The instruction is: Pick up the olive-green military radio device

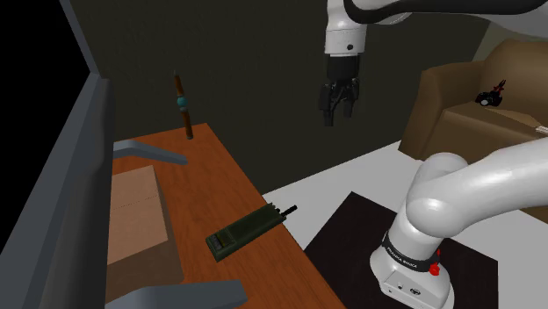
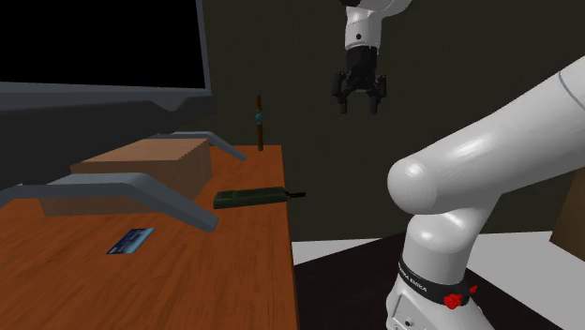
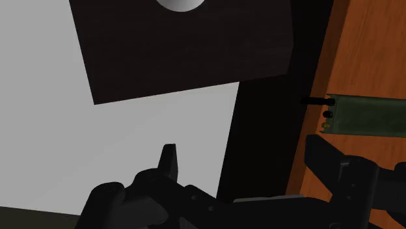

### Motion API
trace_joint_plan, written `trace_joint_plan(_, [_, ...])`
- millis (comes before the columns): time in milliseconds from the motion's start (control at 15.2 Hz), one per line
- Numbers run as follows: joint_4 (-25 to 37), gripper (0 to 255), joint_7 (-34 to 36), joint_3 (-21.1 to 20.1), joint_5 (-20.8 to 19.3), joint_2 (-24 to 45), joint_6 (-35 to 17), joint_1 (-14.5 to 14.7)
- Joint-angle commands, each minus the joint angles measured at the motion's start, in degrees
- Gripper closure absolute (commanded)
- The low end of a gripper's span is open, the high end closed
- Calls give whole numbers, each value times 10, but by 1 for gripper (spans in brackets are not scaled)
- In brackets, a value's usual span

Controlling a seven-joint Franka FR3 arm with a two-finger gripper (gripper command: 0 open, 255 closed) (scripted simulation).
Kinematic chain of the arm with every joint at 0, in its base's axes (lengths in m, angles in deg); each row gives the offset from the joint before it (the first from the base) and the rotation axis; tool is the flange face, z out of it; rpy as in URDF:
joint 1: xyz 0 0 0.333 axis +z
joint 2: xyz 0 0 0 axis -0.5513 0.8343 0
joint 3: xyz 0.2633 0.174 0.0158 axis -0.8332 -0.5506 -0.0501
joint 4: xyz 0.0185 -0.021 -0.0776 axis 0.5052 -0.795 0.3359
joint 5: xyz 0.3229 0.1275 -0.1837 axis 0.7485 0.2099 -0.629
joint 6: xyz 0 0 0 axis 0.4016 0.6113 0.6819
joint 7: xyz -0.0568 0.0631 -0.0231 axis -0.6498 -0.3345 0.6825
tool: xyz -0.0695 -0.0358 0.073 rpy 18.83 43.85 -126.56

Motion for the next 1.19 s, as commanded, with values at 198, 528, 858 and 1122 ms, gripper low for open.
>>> trace_joint_plan(198, [-15,0,-58,-6,1,35,-53,36])
trace_joint_plan(528, [-33,0,-152,-19,5,93,-137,94])
trace_joint_plan(858, [-47,0,-242,-38,10,151,-216,150])
trace_joint_plan(1122, [-57,0,-313,-56,14,193,-277,193])
